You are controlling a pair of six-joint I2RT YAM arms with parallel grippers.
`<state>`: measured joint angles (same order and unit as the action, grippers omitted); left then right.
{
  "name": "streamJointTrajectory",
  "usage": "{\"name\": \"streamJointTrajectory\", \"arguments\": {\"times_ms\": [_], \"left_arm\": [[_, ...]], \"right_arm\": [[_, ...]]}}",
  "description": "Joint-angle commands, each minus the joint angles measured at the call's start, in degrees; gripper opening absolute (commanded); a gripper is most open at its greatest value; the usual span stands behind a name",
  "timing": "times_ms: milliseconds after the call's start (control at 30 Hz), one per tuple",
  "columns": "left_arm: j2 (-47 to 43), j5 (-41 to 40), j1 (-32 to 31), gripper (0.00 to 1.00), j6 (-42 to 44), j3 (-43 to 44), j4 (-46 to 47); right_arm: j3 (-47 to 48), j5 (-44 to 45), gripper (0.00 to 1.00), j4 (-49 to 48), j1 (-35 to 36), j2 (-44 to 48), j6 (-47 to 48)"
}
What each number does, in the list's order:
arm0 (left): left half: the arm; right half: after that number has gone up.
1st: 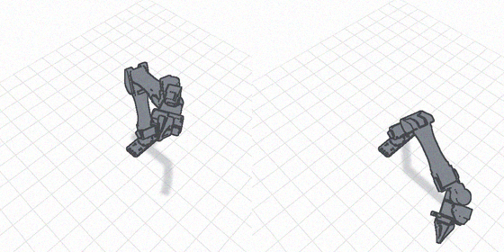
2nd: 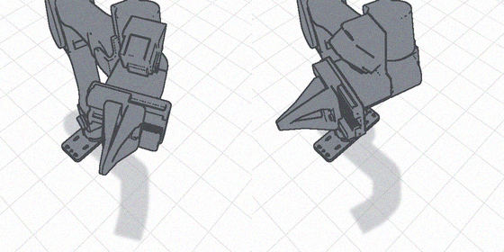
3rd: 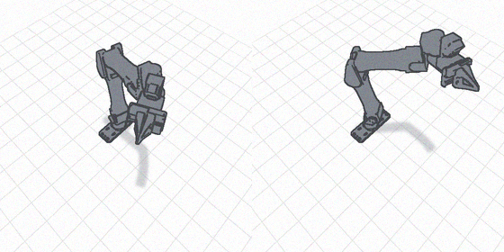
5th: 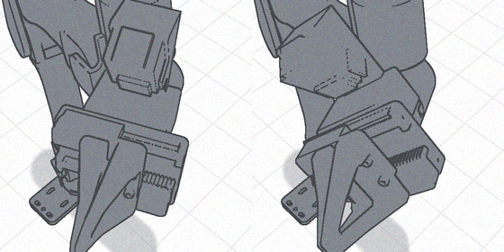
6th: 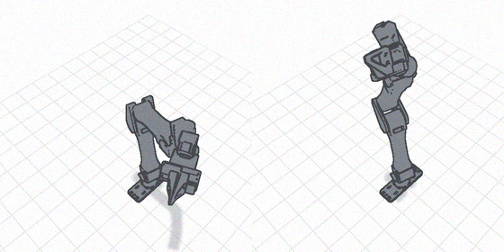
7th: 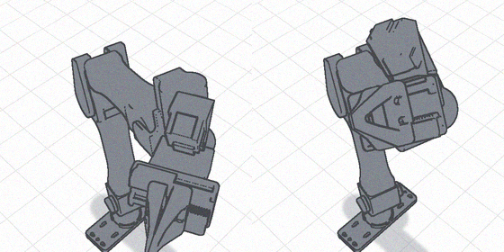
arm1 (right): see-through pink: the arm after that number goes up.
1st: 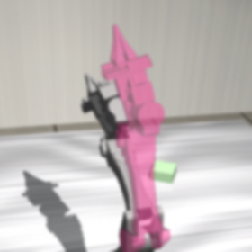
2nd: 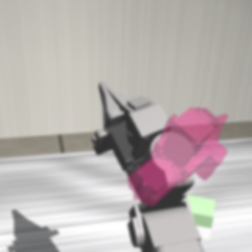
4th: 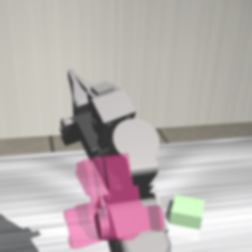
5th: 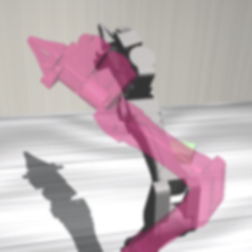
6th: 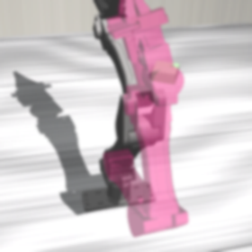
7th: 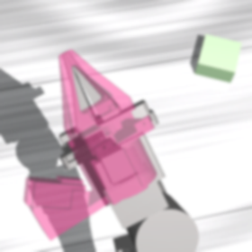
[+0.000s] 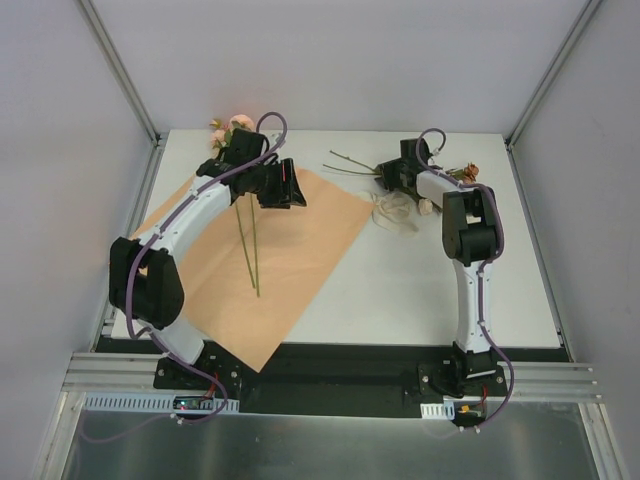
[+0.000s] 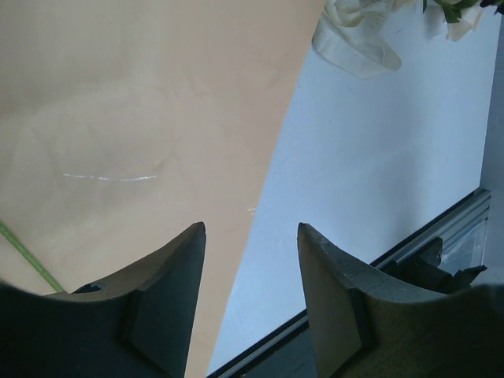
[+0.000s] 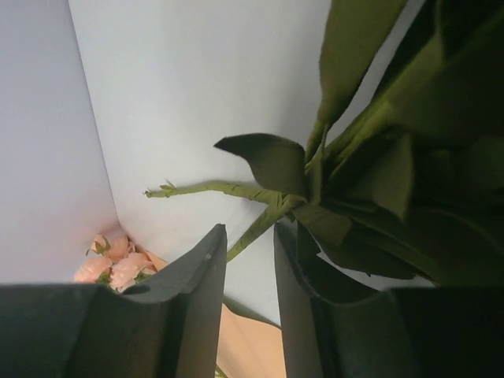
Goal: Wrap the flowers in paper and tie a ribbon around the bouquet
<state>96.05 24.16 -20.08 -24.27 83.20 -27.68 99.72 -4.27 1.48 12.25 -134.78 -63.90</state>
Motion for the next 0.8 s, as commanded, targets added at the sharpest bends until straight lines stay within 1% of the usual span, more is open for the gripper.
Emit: {"name": "streamJointTrajectory", "arguments": {"times_ms": [0,67,167,200,233,267,300,333,367,400,433,467,500,567,600,633,700,733,767], "left_arm": [[-8.14,2.21,-0.67,0.50,-0.95,-1.46,0.70],[-9.73,2.03,-0.67,0.51,-1.04,-2.60,0.61],[-12.37,1.41,-0.67,0.51,-1.22,-4.36,0.70],[-13.86,1.24,-0.67,0.51,-1.30,-4.88,0.61],[-14.74,1.24,-0.67,0.51,-1.57,-6.11,0.52],[-15.71,1.32,-0.67,0.51,-2.00,-6.81,0.44],[-17.89,1.33,-0.67,0.51,-2.27,-8.30,0.44],[-18.96,1.67,-0.67,0.52,-2.44,-9.01,0.52],[-20.01,2.03,-0.67,0.52,-2.36,-9.71,0.52],[-22.11,2.29,-0.67,0.53,-2.53,-10.85,0.35],[-23.09,2.81,-0.58,0.54,-2.62,-11.39,0.35],[-24.15,3.08,-0.58,0.54,-2.88,-11.83,0.35],[-25.81,3.34,-0.49,0.55,-3.15,-12.53,0.35],[-27.23,5.54,-0.05,0.56,-4.02,-12.80,0.35],[-28.10,6.59,0.73,0.56,-4.46,-12.54,0.52],[-28.46,8.43,1.09,0.56,-4.64,-12.27,0.61],[-29.16,14.83,3.01,0.57,-5.17,-11.57,1.40],[-29.43,16.69,3.98,0.62,-5.61,-11.48,1.75],[-29.69,19.75,4.69,0.63,-6.39,-11.74,2.45]], "right_arm": [[2.23,3.92,0.27,0.71,0.49,-1.18,-5.18],[4.16,3.92,0.25,0.98,0.58,-1.97,-5.71],[8.99,5.68,0.16,2.91,0.58,-3.73,-3.88],[9.78,5.24,0.07,3.18,0.23,-4.17,-3.43],[10.22,4.80,0.03,3.10,-0.03,-3.65,-2.99],[9.71,2.63,0.00,3.18,-0.56,-2.52,-2.03],[8.74,2.52,0.00,3.01,-0.74,-0.85,-1.15],[7.43,2.86,0.01,2.75,-0.65,3.43,-0.18],[5.68,2.78,0.00,2.48,-0.74,5.56,0.96],[4.88,2.34,0.00,2.39,-0.91,7.67,3.75],[4.08,0.69,0.00,2.57,-1.26,10.13,5.00],[3.12,-0.37,0.01,2.57,-1.96,14.50,6.14],[0.15,-1.52,0.00,2.48,-2.58,17.16,7.46],[-1.89,-5.91,0.00,1.08,-4.24,23.12,11.14],[-1.73,-8.01,0.00,0.90,-4.77,24.29,16.73],[-1.64,-14.82,0.00,-0.49,-5.22,25.26,20.01],[-1.37,-23.37,0.00,-2.87,-5.75,27.54,26.07],[-3.46,-32.03,0.00,-3.58,-5.75,28.86,29.76],[-5.22,-35.68,0.00,-4.80,-4.70,30.18,31.19]]}}
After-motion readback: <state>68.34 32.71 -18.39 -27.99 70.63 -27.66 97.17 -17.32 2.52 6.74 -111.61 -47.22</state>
